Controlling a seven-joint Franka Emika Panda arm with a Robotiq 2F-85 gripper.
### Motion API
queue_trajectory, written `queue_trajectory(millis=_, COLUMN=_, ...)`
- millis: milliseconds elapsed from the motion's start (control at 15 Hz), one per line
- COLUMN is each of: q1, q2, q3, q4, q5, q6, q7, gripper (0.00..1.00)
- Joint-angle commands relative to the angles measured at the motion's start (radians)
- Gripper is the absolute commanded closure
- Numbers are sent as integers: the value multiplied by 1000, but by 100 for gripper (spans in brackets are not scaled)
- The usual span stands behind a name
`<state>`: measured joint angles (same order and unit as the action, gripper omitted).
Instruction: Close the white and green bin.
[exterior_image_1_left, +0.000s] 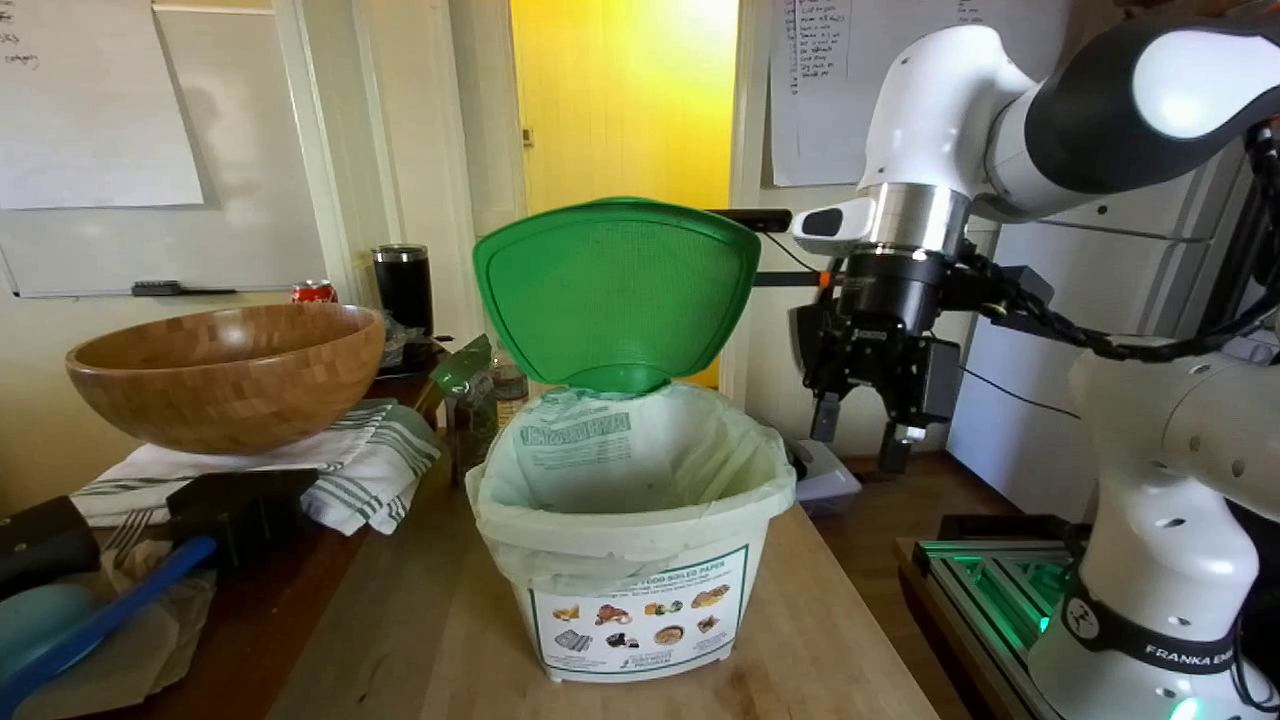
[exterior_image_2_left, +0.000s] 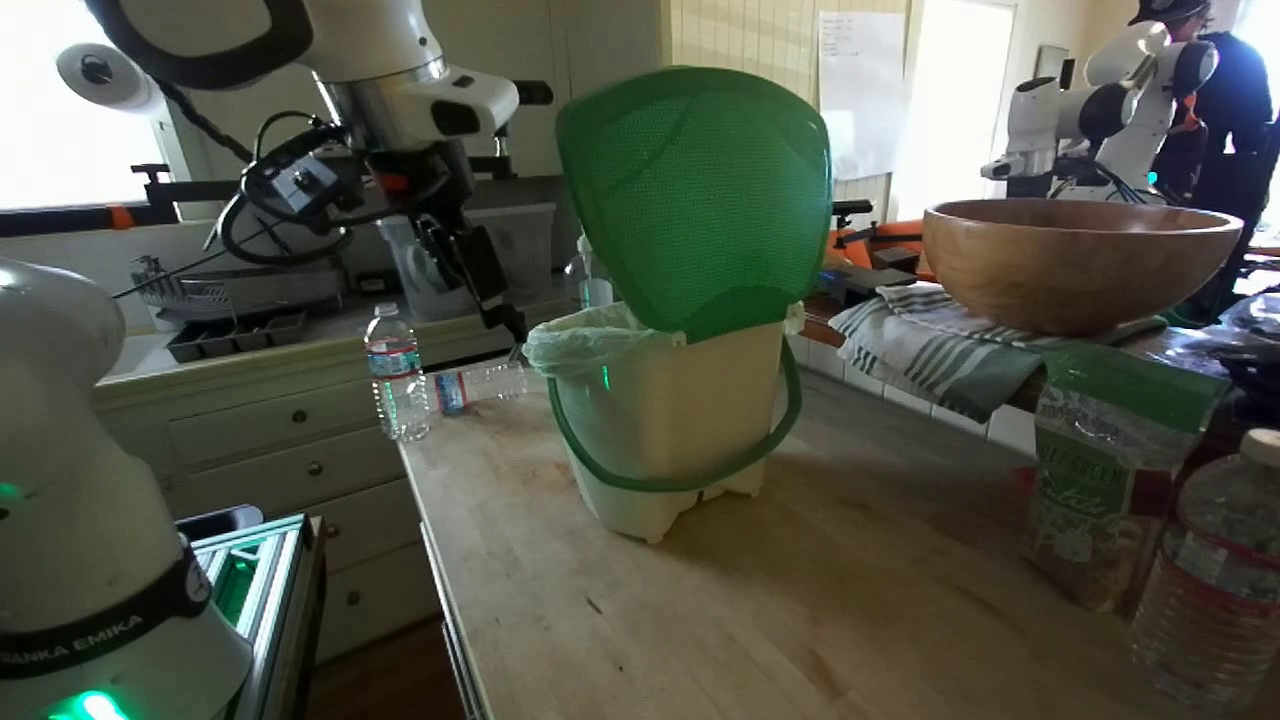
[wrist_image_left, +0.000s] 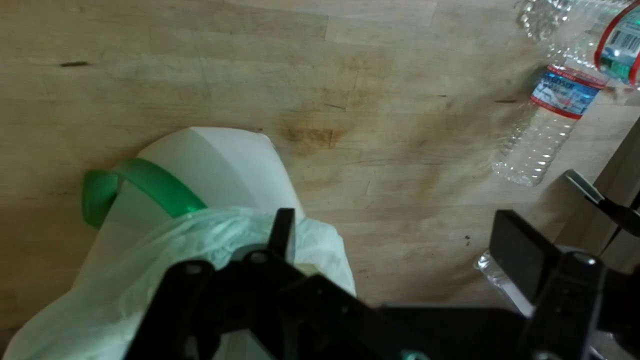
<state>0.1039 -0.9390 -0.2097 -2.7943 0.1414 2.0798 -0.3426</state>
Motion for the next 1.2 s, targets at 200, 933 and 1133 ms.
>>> queue_trajectory(millis=200, q1=8, q2=-69, q3=96, q4=41, q5=2, q6=-10, q7=41, gripper=0)
queue_trajectory(millis=933, q1=-47, q2=-177, q3=212, q4=133, q5=-24, q6=59, q7=255, gripper=0)
queue_trajectory(millis=1133, q1=-97, q2=-147, q3=221, q4=201, q5=-46, q6=91, q7=311, gripper=0)
